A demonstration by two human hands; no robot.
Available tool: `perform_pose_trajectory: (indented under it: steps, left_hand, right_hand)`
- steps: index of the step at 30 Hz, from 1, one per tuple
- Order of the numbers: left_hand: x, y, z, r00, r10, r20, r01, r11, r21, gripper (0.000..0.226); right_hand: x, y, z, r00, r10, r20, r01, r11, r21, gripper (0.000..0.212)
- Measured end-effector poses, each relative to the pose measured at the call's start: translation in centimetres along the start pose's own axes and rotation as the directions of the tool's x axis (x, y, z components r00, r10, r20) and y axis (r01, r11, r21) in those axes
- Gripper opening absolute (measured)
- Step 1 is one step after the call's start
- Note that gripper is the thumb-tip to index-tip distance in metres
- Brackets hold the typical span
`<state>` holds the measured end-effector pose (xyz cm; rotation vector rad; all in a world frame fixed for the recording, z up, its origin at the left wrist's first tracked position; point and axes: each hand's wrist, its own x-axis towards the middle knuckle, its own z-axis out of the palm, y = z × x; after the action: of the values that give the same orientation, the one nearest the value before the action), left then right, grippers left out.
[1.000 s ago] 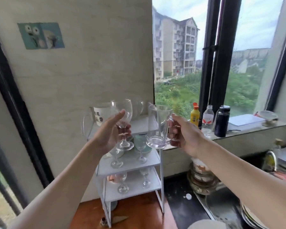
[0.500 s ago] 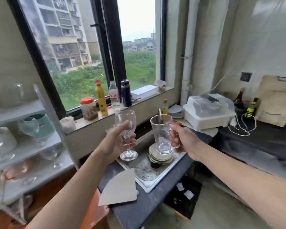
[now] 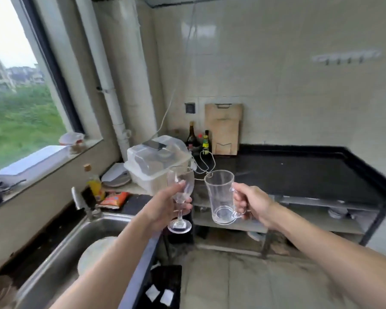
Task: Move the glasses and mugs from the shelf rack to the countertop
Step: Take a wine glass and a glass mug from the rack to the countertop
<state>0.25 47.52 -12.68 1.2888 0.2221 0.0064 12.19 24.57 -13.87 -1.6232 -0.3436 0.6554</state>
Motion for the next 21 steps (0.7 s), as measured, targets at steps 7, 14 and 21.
perform_pose_trajectory:
  steps: [7,14,21]
  left_hand:
    - [16.0,1.3,7.3,0.969,-0.093,0.230,0.068,0.991,0.113,0.041]
    - [27.8,-1.8,17.9,0.908,-0.212,0.363,0.167,0.974,0.150,0.045]
    - [39.8,-5.5,28.4,0.864,-0.289,0.412,0.224,0.954,0.199,0.044]
  right_hand:
    - [3.0,-0.5,-11.5,0.954,0.028,-0.299,-0.015,0.999,0.047,0.048]
    - [3.7,2.3,-23.7,0.866,0.108,-0.489,-0.067,0.993,0.101,0.045]
    - [8.0,4.7,-37.4,0.818,0.131,-0.560,-0.085,0.991,0.107,0.046]
